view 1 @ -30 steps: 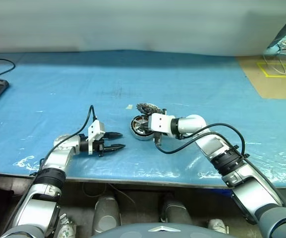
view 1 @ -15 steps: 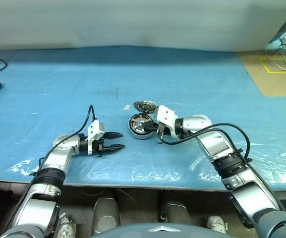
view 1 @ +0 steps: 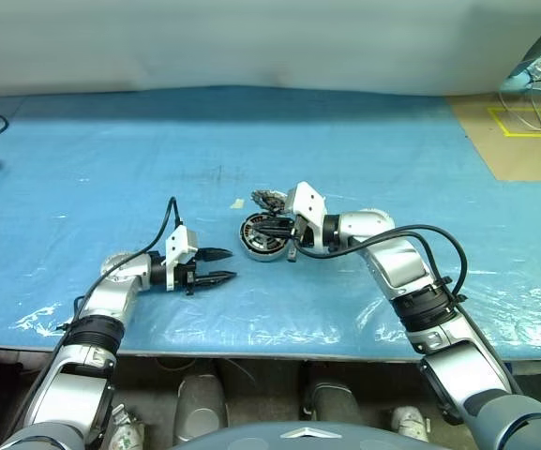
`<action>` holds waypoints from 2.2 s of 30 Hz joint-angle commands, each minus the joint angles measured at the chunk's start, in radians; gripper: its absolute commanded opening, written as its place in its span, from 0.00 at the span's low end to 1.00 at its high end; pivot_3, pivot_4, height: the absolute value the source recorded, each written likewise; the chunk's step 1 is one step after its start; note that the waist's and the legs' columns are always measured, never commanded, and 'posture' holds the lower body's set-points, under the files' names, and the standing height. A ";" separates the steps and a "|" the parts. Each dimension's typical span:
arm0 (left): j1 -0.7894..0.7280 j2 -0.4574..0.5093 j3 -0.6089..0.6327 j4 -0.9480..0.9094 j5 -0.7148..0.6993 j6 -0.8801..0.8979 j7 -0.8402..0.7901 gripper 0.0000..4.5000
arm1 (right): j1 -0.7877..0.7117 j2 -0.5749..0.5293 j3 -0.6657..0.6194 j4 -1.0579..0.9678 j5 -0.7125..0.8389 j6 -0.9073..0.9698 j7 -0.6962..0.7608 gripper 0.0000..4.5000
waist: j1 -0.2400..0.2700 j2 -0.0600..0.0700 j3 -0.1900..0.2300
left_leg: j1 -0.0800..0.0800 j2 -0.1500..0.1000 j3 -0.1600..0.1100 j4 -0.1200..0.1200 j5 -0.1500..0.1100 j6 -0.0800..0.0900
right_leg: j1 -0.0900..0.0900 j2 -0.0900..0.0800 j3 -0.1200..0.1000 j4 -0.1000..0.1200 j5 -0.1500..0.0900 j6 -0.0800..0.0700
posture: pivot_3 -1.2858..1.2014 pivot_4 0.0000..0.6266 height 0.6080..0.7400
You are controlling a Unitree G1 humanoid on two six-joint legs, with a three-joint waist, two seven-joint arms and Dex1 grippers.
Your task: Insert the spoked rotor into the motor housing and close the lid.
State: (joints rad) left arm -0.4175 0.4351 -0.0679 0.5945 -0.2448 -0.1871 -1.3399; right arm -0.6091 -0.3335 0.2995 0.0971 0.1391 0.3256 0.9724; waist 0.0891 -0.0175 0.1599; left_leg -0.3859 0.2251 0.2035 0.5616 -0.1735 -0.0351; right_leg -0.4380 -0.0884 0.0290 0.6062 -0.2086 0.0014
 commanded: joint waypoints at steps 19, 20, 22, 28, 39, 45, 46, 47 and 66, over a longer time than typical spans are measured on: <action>0.009 0.009 0.008 -0.009 -0.003 0.003 0.011 0.55 | 0.044 -0.027 0.101 0.200 -0.149 -0.096 -0.027 0.00 | -0.009 0.000 0.000 | 0.008 -0.002 0.000 0.000 -0.001 0.002 | 0.009 -0.002 0.001 0.000 -0.001 0.001 | 0.52 0.24 1.00; 0.010 0.008 0.008 -0.012 -0.004 0.004 0.012 0.55 | 0.049 -0.020 0.073 0.171 -0.109 -0.082 -0.014 0.00 | -0.009 0.000 0.000 | 0.008 -0.002 0.000 0.000 -0.002 0.003 | 0.009 -0.002 0.001 0.000 -0.001 0.001 | 0.52 0.24 1.00; 0.011 0.006 0.008 -0.014 -0.006 0.005 0.014 0.55 | 0.062 -0.011 0.021 0.102 -0.031 -0.047 0.008 0.00 | -0.007 0.000 0.000 | 0.008 -0.001 0.000 0.000 -0.003 0.004 | 0.009 -0.002 0.001 0.000 -0.001 0.001 | 0.52 0.24 1.00; 0.004 -0.004 0.004 0.003 -0.004 -0.002 0.016 0.55 | 0.084 -0.016 -0.079 -0.064 0.107 0.077 0.020 0.00 | -0.009 0.001 0.000 | 0.001 -0.001 0.000 0.000 0.000 0.000 | 0.002 -0.001 0.000 0.000 -0.001 0.001 | 0.52 0.24 1.00; -0.014 -0.026 -0.003 0.017 -0.001 -0.002 0.016 0.55 | 0.181 -0.190 -0.185 -0.101 0.126 0.158 0.009 0.00 | 0.006 0.001 0.000 | 0.001 -0.001 0.000 0.000 0.000 0.000 | 0.002 -0.001 0.000 -0.001 -0.002 0.001 | 0.52 0.24 1.00; -0.018 -0.028 0.000 0.025 0.000 -0.007 0.015 0.55 | 0.008 -0.173 -0.241 0.233 0.006 -0.028 -0.198 0.00 | -0.006 0.001 0.000 | 0.001 -0.001 0.001 0.001 0.000 0.000 | 0.001 -0.001 0.001 0.000 -0.002 0.001 | 0.52 0.24 1.00; -0.020 -0.029 0.001 0.028 0.000 -0.009 0.016 0.55 | -0.043 -0.154 -0.253 0.311 0.000 -0.074 -0.230 0.00 | -0.011 0.002 0.001 | 0.002 -0.001 0.001 0.001 0.000 0.000 | 0.001 -0.001 0.001 0.001 -0.002 0.001 | 0.52 0.24 1.00; -0.022 -0.029 0.002 0.032 0.001 -0.012 0.017 0.55 | -0.093 -0.132 -0.259 0.376 0.005 -0.104 -0.233 0.00 | -0.016 0.003 0.001 | 0.001 -0.002 0.001 0.001 0.000 0.000 | 0.001 -0.001 0.001 0.002 -0.002 0.001 | 0.52 0.24 1.00; 0.025 0.025 0.027 -0.032 -0.037 0.049 -0.007 0.55 | -0.073 0.012 -0.148 0.115 0.116 0.073 0.063 0.00 | -0.020 0.003 0.001 | 0.000 0.001 0.000 0.001 0.000 0.000 | 0.000 0.000 -0.001 0.002 -0.002 0.000 | 0.52 0.24 1.00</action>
State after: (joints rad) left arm -0.4116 0.4433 -0.0514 0.5904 -0.2672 -0.1535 -1.3355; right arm -0.6915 -0.3172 0.1382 0.2998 0.2260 0.3753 1.0229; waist 0.0694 -0.0147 0.1608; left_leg -0.3855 0.2259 0.2040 0.5628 -0.1736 -0.0349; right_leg -0.4377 -0.0883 0.0281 0.6082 -0.2104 0.0013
